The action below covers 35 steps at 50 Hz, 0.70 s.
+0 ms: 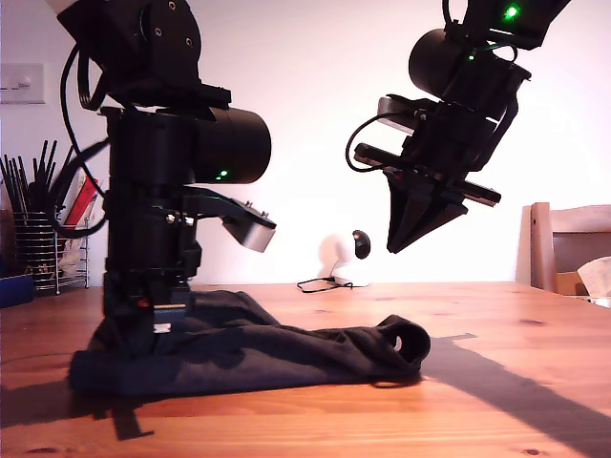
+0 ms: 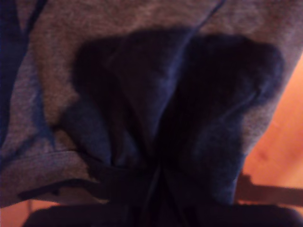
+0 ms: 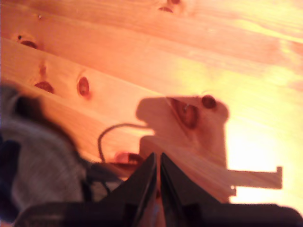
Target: Fold the underwear in front of you. After folding it, place it to the right side.
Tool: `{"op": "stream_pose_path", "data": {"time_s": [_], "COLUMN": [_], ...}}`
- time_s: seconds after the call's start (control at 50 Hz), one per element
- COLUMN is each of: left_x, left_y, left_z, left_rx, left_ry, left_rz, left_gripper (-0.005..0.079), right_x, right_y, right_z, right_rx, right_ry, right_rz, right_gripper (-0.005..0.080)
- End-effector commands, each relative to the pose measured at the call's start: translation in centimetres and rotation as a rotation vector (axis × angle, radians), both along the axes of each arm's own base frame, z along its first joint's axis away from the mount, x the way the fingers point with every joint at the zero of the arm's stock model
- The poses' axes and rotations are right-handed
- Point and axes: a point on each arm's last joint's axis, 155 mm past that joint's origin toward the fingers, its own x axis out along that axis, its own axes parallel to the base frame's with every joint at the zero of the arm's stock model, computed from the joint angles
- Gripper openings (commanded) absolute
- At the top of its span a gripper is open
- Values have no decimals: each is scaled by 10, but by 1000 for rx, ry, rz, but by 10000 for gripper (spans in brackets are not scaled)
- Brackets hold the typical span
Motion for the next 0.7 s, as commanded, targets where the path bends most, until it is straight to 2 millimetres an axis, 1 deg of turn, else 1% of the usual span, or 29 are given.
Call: {"op": "stream_pose_path", "data": {"time_s": [0.0,0.1,0.18,0.34,0.4,0.52,0.68], "left_x": [-18,-16,-10,3,5,7,8], "left_y": [13,13,9,2,-2,-16,-33], "left_z": [-36,-27,-11,34,50,83,129], "left_rx": [71,70,40,-63,-119,-293,-535], "left_ry": [82,62,18,-100,-132,-166,-199], "left_rz": [-16,-18,-16,23,49,113,171], "left_gripper": [-21,-21,-21,-21,-21,-21,-21], "right_x": [2,3,5,8,8,8,6], "right_y": [1,2,2,4,4,3,5], "right_z": [-9,-8,-7,-3,2,20,61], "right_rx": [-1,1,4,11,13,18,41], "right_ry": [14,7,1,-19,-30,-74,-173], "right_rz": [6,5,5,5,6,14,28], "right_gripper": [-12,-12,-12,-12,-12,-12,-12]}}
